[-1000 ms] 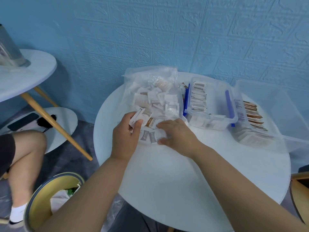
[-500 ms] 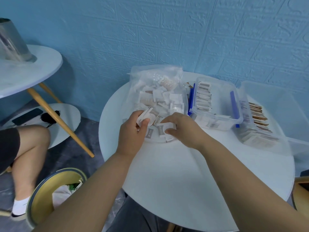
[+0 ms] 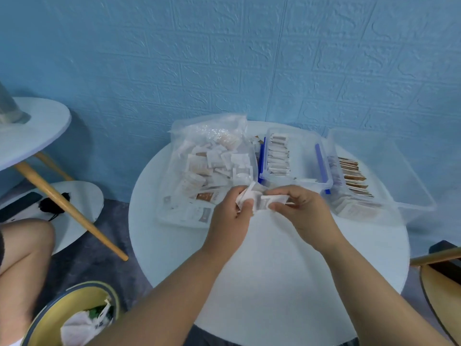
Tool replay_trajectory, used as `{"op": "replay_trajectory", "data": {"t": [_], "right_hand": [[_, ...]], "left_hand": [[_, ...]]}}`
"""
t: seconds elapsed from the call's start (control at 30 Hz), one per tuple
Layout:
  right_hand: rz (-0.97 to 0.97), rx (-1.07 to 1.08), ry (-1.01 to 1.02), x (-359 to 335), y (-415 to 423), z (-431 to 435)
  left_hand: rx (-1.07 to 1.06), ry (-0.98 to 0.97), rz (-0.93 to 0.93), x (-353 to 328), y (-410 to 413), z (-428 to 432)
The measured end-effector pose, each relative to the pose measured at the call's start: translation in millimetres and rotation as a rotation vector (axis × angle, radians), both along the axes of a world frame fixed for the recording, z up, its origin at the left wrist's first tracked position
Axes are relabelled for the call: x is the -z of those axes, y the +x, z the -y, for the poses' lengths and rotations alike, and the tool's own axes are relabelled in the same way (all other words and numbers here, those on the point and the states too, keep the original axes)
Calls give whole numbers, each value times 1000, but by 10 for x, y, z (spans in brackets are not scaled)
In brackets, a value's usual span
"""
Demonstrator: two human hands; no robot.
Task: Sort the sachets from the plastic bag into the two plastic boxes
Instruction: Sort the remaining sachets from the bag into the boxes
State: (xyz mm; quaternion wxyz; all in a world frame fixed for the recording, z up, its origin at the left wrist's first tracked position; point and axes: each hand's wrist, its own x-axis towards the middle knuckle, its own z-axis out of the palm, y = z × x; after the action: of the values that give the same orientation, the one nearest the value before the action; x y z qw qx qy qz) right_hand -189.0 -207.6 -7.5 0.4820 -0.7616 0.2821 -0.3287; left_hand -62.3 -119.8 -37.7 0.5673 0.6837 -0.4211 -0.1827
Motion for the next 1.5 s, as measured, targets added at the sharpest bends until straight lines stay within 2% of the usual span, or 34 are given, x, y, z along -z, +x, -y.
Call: {"op": "replay_trajectory", "data": {"t": [0.07, 0.13, 0.27, 0.33, 0.43, 0.57, 0.67, 0.8, 1.0, 1.17, 1.33, 1.5], "right_hand": [[-35, 84, -141, 76, -132, -12], [-53, 143, -248, 171, -242, -14], [-22, 221, -244, 351, -362, -47], [-11, 227, -230, 430, -385, -65], [-93, 199, -213, 512, -383, -55], [-184, 88, -343, 557, -378, -66], [-143, 52, -281, 551, -388, -73], [-80, 20, -440, 575, -383, -50], [-66, -27, -408, 565, -402, -50], [-185, 17, -283, 541, -429, -48], [-259, -21, -342, 498, -386, -95], [-302, 37, -394, 482, -363, -102]], "left_hand": [[53, 34, -4, 44, -135, 55], [94, 98, 70, 100, -246, 68], [161, 163, 239, 177, -348, 67], [198, 166, 281, 167, -357, 73], [225, 166, 308, 157, -366, 69], [173, 165, 336, 182, -381, 58], [151, 160, 334, 166, -395, 39], [166, 116, 323, 144, -393, 26], [191, 101, 327, 137, -413, 9], [93, 155, 318, 153, -386, -23], [-12, 188, 247, 189, -365, -128], [18, 182, 188, 189, -364, -123]]}}
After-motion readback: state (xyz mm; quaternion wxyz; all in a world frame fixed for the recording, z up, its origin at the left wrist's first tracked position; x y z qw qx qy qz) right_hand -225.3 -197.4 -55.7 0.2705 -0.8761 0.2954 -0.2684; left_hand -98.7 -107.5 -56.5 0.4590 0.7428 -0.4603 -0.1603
